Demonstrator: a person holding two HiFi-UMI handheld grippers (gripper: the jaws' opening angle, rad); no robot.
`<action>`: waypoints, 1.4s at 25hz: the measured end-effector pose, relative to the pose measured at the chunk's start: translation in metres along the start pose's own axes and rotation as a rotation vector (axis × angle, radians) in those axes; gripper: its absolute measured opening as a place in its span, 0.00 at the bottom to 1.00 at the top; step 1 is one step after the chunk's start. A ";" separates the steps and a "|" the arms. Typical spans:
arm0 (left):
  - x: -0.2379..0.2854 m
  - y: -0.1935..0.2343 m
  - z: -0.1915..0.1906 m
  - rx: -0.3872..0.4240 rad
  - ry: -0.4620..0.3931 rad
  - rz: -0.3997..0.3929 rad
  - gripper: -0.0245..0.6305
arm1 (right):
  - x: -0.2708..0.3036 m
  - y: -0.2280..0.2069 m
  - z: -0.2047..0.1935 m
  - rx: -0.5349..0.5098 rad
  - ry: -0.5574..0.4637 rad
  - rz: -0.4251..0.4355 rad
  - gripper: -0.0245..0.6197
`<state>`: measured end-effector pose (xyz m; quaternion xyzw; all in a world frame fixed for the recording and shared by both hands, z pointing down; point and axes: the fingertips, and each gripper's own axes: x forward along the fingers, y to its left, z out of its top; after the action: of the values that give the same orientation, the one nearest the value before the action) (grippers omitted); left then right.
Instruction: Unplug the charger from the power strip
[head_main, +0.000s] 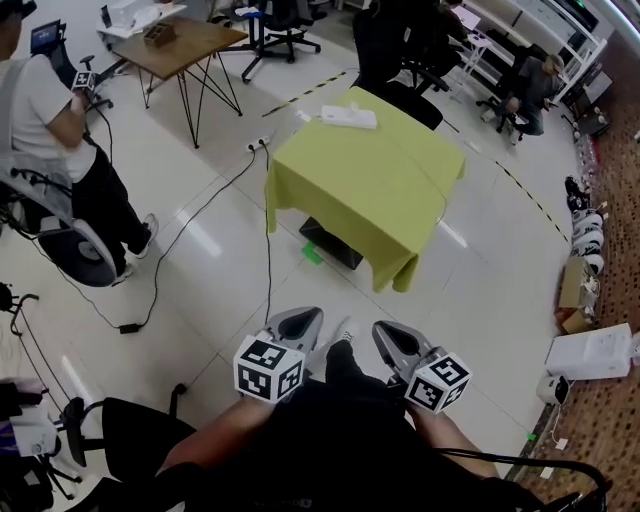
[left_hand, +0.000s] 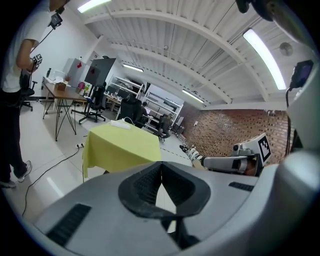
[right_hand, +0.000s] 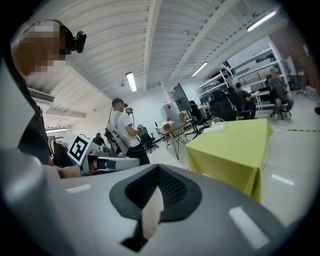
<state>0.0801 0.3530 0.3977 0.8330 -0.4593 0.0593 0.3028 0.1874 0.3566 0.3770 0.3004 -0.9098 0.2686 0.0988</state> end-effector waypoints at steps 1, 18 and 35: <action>0.006 0.005 0.000 -0.002 -0.003 0.007 0.05 | 0.006 -0.007 0.001 -0.001 -0.002 0.006 0.04; 0.167 0.035 0.125 0.028 -0.050 0.119 0.05 | 0.081 -0.167 0.118 0.030 -0.072 0.167 0.04; 0.241 0.048 0.144 0.076 0.074 0.145 0.05 | 0.092 -0.258 0.128 0.177 -0.136 0.138 0.04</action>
<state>0.1535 0.0776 0.3933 0.8057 -0.5042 0.1290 0.2827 0.2660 0.0665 0.4123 0.2620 -0.9058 0.3329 -0.0087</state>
